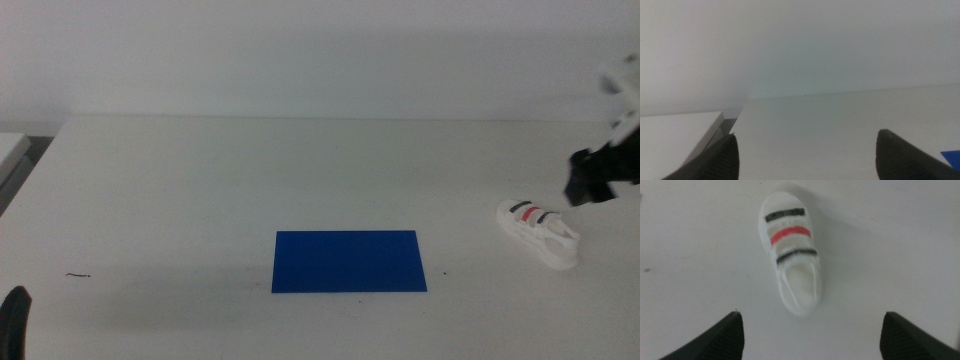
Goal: Use one arm to grab the shoe from the table and place it on the mat.
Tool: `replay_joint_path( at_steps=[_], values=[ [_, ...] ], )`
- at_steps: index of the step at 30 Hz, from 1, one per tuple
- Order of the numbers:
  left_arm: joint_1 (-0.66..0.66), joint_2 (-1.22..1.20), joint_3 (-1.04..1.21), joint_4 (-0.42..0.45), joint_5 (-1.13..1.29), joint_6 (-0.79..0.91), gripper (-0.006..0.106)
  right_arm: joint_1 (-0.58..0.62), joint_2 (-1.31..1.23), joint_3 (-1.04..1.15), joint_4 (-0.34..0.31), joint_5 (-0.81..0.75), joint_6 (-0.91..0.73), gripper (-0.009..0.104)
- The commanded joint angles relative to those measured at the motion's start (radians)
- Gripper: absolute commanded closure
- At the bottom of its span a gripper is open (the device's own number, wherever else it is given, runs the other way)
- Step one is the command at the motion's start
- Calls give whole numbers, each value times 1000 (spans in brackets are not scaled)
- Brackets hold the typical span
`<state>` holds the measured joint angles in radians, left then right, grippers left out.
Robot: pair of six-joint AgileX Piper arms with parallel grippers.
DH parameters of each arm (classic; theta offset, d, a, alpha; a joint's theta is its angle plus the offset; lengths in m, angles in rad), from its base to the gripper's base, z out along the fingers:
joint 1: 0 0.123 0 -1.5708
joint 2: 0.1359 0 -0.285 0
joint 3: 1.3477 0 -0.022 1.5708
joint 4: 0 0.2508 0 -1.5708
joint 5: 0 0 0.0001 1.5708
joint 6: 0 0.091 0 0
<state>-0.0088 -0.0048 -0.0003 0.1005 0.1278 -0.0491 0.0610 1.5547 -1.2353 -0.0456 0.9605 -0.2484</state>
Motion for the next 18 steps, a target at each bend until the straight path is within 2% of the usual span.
replay_joint_path(
  at_steps=[1,5,10,13,16,18],
  values=[
    [0,5,0,-4,-12,-1,7,9,84,-15,-2,-57,-25,25],
    [0,5,0,-4,-12,-1,7,22,188,-15,23,-151,-98,25],
    [0,5,0,-4,-12,-1,7,36,288,-15,13,-210,-100,26],
    [0,5,0,-4,-12,-1,7,36,337,-15,8,-226,-100,30],
    [0,5,0,-4,-12,-1,7,38,369,-15,1,-252,-100,50],
    [0,5,0,-4,-12,-1,7,58,360,-17,-22,-250,-95,72]
  ],
)
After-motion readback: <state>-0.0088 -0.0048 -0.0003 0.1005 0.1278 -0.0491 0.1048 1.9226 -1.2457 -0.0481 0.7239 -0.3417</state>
